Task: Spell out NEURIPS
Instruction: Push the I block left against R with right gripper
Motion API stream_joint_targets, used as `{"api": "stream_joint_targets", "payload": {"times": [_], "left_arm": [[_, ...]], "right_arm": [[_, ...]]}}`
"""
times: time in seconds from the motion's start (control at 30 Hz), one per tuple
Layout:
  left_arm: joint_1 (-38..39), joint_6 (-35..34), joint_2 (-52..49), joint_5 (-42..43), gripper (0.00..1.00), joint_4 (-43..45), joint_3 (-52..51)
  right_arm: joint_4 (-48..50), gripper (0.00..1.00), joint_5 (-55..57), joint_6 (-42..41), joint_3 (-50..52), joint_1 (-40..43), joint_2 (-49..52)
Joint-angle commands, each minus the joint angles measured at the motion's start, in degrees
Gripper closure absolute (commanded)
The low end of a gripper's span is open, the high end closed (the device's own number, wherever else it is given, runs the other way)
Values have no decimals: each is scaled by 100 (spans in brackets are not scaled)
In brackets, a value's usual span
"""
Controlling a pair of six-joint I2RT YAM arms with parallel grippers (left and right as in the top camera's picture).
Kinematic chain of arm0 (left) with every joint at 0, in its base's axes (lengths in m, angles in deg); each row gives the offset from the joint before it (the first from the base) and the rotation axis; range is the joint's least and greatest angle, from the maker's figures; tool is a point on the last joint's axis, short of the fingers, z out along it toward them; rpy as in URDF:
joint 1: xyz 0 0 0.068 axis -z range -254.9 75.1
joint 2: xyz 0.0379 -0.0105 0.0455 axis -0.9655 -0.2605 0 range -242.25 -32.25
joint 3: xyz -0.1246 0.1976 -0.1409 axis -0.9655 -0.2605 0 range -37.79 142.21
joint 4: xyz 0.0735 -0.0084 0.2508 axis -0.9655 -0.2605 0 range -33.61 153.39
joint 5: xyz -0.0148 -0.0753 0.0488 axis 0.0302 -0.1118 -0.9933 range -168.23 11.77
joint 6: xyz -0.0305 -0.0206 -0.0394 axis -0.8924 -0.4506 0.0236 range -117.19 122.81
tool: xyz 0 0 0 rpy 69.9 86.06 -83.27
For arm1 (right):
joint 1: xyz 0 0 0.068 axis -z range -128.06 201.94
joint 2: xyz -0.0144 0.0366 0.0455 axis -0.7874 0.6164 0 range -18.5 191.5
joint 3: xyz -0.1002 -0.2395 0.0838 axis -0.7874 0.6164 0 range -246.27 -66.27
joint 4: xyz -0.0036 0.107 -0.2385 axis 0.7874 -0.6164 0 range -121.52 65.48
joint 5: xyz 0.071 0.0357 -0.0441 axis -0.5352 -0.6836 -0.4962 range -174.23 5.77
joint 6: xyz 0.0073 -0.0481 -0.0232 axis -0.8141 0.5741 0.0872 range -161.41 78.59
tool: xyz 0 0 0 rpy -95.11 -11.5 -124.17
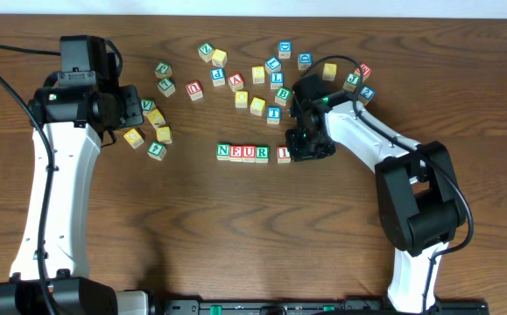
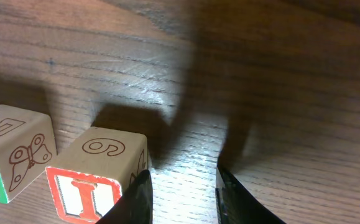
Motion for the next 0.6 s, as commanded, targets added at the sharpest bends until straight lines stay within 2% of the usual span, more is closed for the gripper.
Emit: {"api": "stream_joint_targets", "payload": {"times": [0.0,0.57], "left_arm": [[-24,-33,39,-68,55,-20,48],[-24,-33,39,-68,55,-20,48]], "right_arm": [[11,72,-59,-96,37,-55,-13],[101,72,-57,-94,37,-210,-13]]}}
